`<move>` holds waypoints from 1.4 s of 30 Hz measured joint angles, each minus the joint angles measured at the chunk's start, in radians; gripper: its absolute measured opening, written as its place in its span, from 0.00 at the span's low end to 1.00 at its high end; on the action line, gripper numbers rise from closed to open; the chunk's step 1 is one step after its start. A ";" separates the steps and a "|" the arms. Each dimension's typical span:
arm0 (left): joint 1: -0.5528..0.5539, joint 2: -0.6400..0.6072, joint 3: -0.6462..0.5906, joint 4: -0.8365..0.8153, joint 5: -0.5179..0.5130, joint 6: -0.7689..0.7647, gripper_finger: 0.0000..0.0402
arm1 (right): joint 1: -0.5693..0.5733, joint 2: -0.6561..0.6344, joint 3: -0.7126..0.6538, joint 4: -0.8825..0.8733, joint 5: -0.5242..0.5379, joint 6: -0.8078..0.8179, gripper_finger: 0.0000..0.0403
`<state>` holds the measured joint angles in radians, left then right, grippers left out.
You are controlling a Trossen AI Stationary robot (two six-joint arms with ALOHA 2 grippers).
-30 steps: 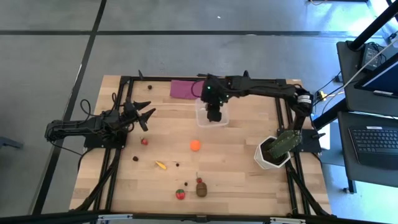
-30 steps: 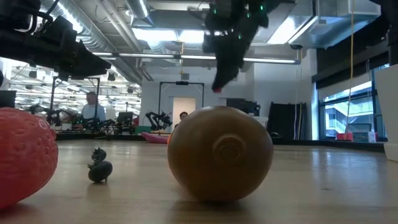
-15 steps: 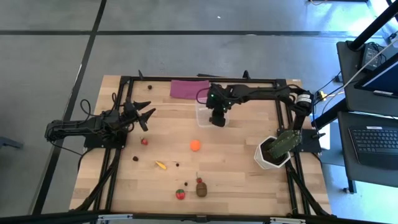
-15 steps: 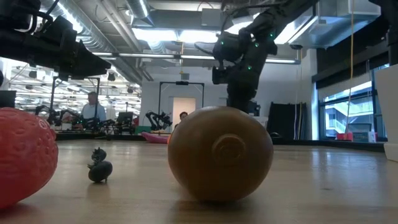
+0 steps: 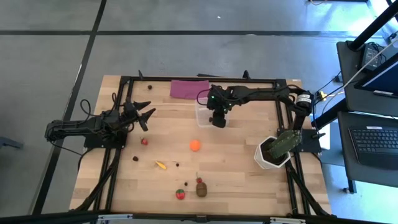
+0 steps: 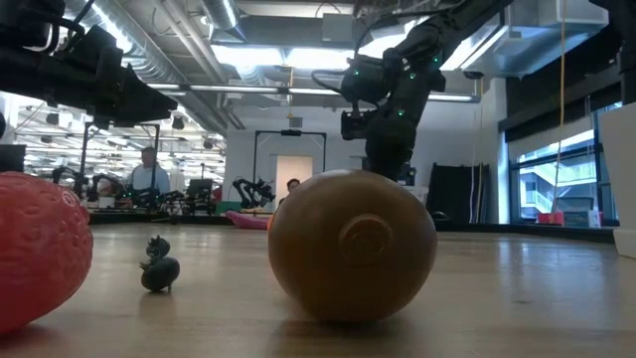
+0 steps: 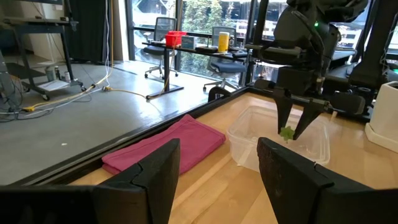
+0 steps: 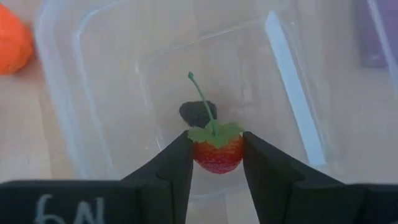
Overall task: Pick and placing Produce into tupperware
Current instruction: Put the right red strawberry into the transparent bin, then put the black cherry into the transparent bin
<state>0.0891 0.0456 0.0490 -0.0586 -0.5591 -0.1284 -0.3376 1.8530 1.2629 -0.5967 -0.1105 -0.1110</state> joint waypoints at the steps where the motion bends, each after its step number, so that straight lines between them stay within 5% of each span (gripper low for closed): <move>1: 0.000 0.000 0.000 0.000 0.000 0.000 0.51 | 0.000 0.000 0.000 0.002 0.020 0.007 0.36; 13: 0.000 0.000 -0.001 0.013 0.000 0.000 0.51 | -0.008 -0.001 0.071 -0.060 0.049 0.023 0.66; 23: 0.000 0.000 -0.002 0.101 0.000 0.000 0.51 | -0.075 -0.247 0.304 -0.056 0.022 -0.025 0.70; 42: 0.000 0.000 -0.002 0.119 0.000 0.000 0.51 | -0.266 -0.897 -0.410 0.375 -0.049 0.103 0.70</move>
<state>0.0895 0.0456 0.0475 0.0605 -0.5594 -0.1280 -0.6035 0.9558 0.8533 -0.2219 -0.1597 -0.0077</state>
